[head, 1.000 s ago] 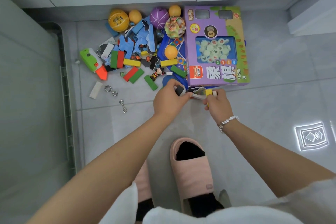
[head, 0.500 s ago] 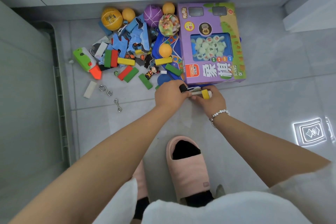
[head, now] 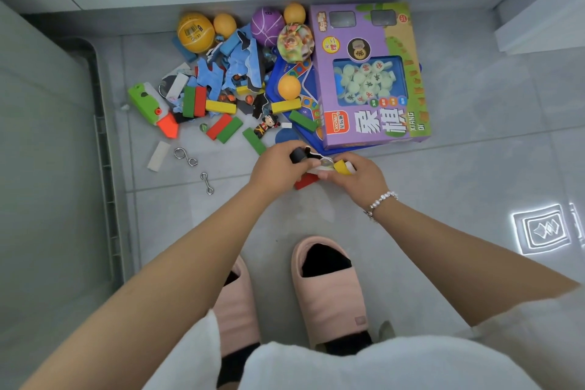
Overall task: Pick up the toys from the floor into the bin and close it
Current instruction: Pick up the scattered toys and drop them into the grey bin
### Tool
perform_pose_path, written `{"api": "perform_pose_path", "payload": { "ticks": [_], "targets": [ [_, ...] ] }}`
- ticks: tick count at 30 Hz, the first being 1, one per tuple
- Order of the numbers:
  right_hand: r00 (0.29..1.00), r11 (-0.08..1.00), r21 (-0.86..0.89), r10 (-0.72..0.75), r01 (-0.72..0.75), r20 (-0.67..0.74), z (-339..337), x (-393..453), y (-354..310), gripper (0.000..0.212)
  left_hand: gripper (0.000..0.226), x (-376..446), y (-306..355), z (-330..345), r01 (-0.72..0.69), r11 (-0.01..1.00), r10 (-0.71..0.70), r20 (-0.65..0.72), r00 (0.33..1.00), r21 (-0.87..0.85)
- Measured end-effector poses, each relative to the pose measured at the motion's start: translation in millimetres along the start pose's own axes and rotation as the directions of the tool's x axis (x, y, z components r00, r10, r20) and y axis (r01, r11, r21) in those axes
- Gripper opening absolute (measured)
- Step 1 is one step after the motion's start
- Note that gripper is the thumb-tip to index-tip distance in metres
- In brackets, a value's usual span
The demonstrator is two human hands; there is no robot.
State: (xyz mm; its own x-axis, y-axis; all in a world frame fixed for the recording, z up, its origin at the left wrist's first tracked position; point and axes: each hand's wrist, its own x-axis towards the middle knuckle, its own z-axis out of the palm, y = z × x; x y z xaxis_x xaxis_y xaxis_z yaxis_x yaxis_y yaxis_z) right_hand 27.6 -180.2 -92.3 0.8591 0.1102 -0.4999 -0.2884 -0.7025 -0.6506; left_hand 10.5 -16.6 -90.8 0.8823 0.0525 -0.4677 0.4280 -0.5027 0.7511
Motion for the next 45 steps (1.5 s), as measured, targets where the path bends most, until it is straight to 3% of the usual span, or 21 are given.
{"api": "perform_pose_path", "payload": {
  "ticks": [3,8,14,17,22,27,31,35,39,45],
  "targets": [
    [1.000,1.000,0.006,0.022,-0.022,-0.010,-2.1,-3.4,2.3,0.025,0.039,-7.4,-4.4,-2.7,-0.015,1.000,0.015,-0.010,1.000,-0.006],
    [0.999,0.999,-0.039,0.006,-0.007,-0.040,-8.9,-13.7,9.6,0.021,0.046,-20.8,-9.9,0.8,-0.046,0.955,0.068,-0.064,0.996,0.291],
    [1.000,0.989,-0.145,-0.017,0.021,0.026,2.8,-11.4,-3.9,0.029,0.045,-31.1,-21.7,-1.8,-0.010,0.894,0.074,-0.125,0.989,0.448],
    [0.999,0.984,-0.175,-0.008,0.015,0.045,9.1,-6.6,-12.2,0.037,0.041,-36.5,-28.5,-4.5,0.012,0.929,0.055,-0.170,0.984,0.370],
    [0.997,0.980,-0.187,-0.054,0.065,0.061,15.4,-4.2,-20.1,0.039,0.039,-48.6,-45.4,-6.9,0.104,0.994,-0.088,-0.292,0.952,0.039],
    [0.996,0.977,-0.201,-0.054,0.069,0.075,22.5,-6.1,-25.3,0.033,0.043,-58.3,-55.9,-3.9,0.146,0.989,-0.149,-0.345,0.927,-0.037],
    [0.993,0.976,-0.207,-0.040,0.062,0.108,26.6,-10.1,-24.4,0.029,0.041,-62.0,-56.5,-0.7,0.147,0.983,-0.173,-0.309,0.935,-0.105],
    [0.996,0.984,-0.171,-0.043,0.057,0.082,25.9,-12.7,-27.0,0.027,0.033,-60.7,-50.1,0.7,0.104,0.994,-0.108,-0.248,0.963,-0.028],
    [1.000,0.993,-0.121,0.006,-0.004,0.021,22.6,-12.7,-23.4,0.018,0.022,-53.3,-44.5,3.5,0.160,0.987,-0.154,-0.245,0.957,0.006],
    [0.996,0.997,-0.015,0.077,-0.078,-0.045,20.7,-13.8,-18.4,0.020,0.027,-48.0,-37.4,4.1,0.183,0.972,-0.146,-0.236,0.961,0.145]
  ]
}}
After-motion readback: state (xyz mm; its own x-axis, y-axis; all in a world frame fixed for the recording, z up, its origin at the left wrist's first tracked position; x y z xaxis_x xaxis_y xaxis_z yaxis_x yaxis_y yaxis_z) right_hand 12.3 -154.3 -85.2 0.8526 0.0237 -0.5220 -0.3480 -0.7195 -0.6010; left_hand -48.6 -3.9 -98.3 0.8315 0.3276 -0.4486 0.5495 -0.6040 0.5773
